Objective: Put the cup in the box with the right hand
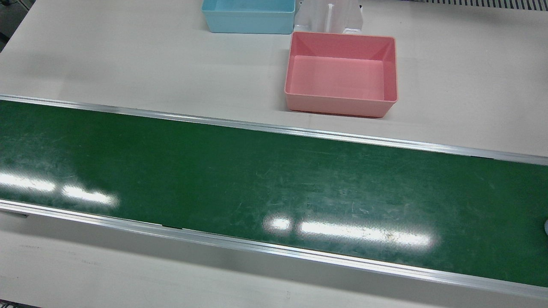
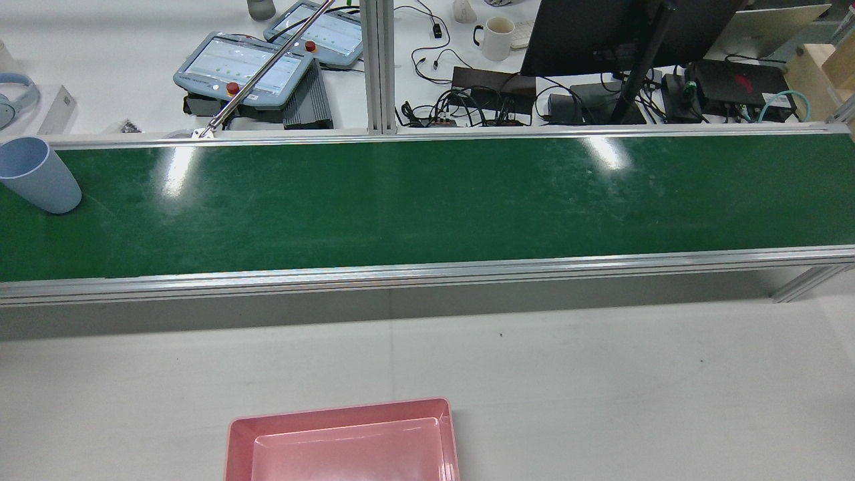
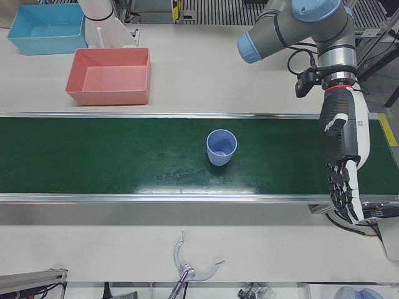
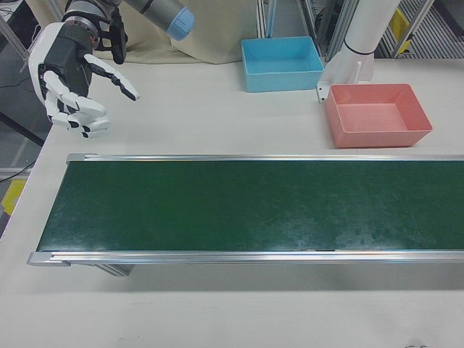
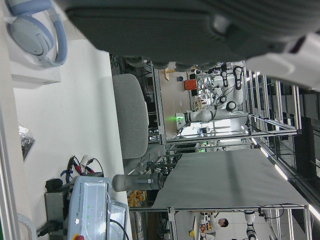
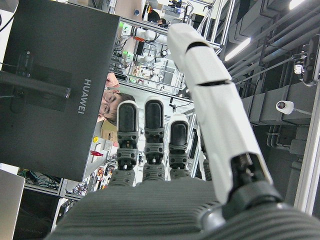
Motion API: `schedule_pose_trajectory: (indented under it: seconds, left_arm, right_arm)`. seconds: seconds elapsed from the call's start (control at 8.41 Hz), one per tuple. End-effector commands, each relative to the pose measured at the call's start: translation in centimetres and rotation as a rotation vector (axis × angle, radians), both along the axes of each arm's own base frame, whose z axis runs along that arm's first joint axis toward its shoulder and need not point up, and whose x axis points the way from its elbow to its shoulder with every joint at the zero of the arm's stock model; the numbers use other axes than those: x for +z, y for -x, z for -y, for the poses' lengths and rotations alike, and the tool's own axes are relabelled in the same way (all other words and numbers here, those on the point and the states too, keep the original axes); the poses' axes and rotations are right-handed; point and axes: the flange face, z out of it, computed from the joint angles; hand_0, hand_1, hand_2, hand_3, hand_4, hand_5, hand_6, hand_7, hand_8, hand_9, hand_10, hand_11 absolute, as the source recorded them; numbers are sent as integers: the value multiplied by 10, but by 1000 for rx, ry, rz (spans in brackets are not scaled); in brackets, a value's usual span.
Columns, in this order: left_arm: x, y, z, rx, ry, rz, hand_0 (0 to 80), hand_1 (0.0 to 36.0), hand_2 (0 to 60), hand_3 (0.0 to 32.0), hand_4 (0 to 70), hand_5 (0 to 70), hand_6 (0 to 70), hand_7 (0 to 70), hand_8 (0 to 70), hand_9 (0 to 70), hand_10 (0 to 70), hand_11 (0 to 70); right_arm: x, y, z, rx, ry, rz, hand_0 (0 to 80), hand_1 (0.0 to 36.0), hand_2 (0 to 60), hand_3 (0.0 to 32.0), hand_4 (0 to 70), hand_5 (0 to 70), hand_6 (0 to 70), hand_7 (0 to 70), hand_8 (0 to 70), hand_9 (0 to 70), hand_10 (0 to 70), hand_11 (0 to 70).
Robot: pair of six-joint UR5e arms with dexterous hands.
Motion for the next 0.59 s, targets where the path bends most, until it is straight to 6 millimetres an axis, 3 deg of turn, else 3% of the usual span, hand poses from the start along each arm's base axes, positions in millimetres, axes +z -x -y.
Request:
schedule_pose_trajectory:
  seconds: [0.0, 0.48]
  left_arm:
    - [0, 0, 0, -1, -1, 0, 0, 0, 0, 0, 0, 0, 0, 0, 0, 0, 0, 0]
    - [0, 0, 0, -1, -1, 0, 0, 0, 0, 0, 0, 0, 0, 0, 0, 0, 0, 0]
  right_arm:
    - [0, 0, 0, 0, -1, 0, 800, 360, 145, 0, 120, 186, 184, 619, 355, 447, 272, 425]
    - [-1, 0, 0, -2, -2, 0, 800, 360, 155, 0, 132, 188, 187, 630, 359, 454, 276, 431]
